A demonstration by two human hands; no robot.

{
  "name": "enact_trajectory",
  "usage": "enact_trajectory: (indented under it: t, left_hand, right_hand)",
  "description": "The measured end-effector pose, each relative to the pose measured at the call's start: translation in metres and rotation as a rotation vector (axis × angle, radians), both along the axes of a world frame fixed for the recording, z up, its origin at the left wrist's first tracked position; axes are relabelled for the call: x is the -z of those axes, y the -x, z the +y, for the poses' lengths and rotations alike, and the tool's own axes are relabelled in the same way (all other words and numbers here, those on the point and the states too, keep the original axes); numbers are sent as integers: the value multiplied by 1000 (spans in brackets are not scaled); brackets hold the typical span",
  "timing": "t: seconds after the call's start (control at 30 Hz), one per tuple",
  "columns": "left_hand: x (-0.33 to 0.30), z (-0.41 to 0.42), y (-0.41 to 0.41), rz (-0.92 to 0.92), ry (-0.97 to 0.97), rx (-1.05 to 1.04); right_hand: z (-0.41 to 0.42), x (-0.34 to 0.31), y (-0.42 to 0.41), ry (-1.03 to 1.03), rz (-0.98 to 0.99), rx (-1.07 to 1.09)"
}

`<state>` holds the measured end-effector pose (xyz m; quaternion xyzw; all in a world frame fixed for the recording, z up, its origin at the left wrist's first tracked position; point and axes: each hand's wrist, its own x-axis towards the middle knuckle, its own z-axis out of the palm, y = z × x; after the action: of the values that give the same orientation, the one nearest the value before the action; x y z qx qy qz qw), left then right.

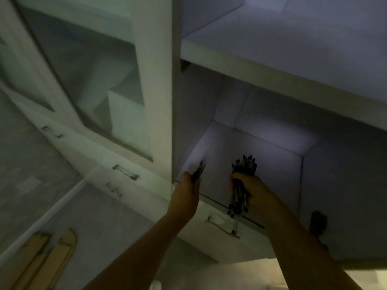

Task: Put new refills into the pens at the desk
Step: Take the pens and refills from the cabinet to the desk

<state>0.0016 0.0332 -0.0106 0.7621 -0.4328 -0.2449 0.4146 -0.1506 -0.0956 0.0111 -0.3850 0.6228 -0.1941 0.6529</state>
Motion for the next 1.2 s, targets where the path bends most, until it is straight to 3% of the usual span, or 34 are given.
enact_trajectory:
  t: [0.23, 0.37, 0.5, 0.63, 0.87, 1.2]
  left_hand:
    - [37, 147, -38, 294, -135, -215]
    - [58, 236, -72, 463, -268, -459]
    - [64, 324, -97, 658, -279, -714]
    - [63, 430, -114, 657, -291, -849]
    - [68, 656, -110, 704, -189, -1144]
    - [73, 947, -9, 809, 112, -1830]
  right_hand:
    - [80, 19, -37, -42, -75, -257]
    - [137, 31, -63, -91, 38, -424]
    - [209, 43, -110, -61, 153, -605]
    - [296, 44, -170, 40, 218, -832]
    - [502, 52, -260, 160, 266, -1211]
    - [820, 66, -333, 199, 324, -1846]
